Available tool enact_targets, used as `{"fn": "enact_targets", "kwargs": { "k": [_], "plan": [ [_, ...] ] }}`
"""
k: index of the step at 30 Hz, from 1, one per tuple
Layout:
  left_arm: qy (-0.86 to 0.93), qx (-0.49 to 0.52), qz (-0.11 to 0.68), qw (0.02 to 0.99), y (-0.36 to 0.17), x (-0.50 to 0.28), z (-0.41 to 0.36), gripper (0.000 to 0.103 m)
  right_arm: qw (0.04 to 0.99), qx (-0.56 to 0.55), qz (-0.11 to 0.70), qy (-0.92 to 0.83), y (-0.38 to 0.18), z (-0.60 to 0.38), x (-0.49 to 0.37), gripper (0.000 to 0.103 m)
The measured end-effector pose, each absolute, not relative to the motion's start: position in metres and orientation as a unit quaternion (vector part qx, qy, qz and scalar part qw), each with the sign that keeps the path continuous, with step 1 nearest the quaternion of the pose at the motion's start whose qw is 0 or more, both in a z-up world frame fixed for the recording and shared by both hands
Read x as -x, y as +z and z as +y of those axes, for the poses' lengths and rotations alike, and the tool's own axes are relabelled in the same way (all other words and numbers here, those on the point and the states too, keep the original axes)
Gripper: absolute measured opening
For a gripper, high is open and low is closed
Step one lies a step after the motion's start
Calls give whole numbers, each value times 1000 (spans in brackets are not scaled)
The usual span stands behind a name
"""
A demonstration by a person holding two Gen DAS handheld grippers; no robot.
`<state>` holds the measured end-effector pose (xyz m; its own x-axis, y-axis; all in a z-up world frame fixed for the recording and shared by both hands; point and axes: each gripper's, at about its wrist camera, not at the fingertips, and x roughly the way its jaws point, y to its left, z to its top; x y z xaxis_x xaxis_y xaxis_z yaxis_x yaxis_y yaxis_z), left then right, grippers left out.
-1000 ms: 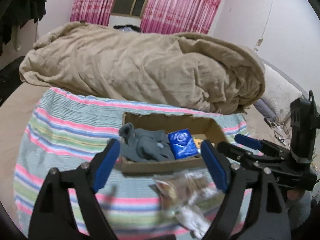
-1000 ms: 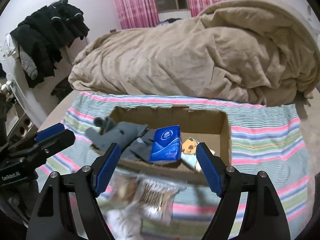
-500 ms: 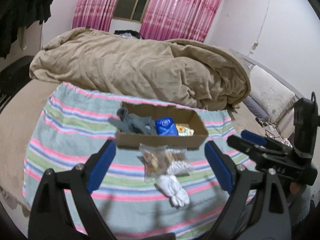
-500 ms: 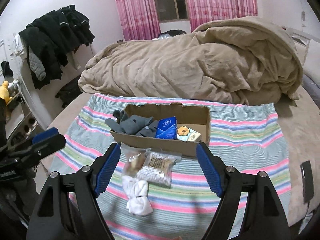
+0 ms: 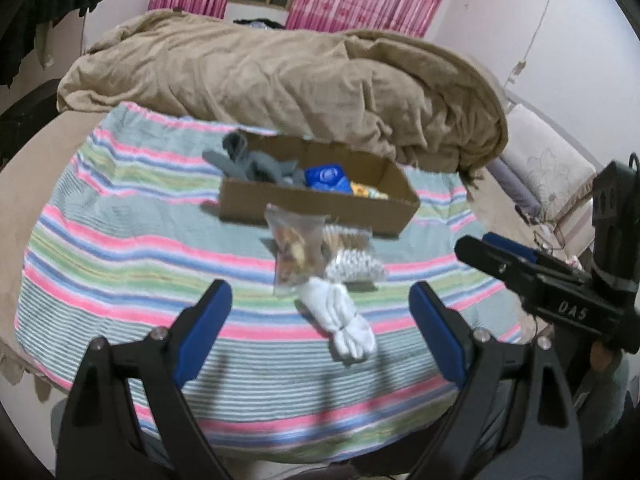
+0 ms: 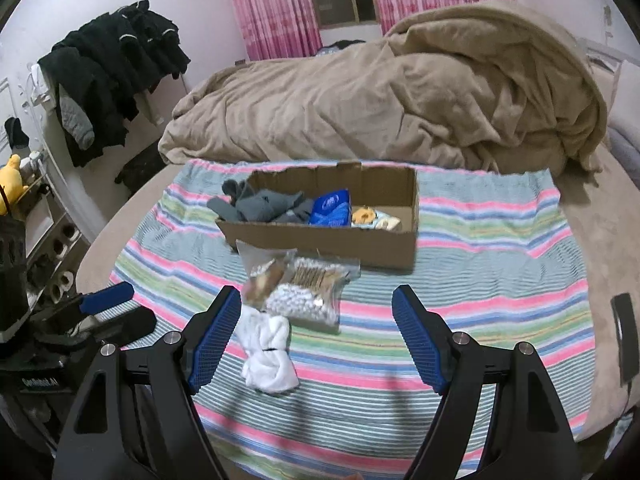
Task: Organize objects
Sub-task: 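Grasp the white socks with the left gripper while the right grasps the cotton swab bag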
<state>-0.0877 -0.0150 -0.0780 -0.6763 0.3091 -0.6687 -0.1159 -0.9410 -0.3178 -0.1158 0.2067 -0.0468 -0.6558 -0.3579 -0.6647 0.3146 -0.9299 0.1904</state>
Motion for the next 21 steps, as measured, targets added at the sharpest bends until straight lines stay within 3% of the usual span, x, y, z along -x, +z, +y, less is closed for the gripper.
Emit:
{"fn": "enact_targets", "kwargs": {
  "k": [12,16,21],
  "plan": [
    [885,434,-107,129,-136,117,18,90,190,-394,-39,-898,-79,215,142,81],
    [872,459,-105,133,-162,132,28,76,193,-403,-44,-893,-90,214,156,81],
    [875,455,-97,133,-174,138,35,73,206,-415,-47,-885,-104,203,175,81]
  ]
}}
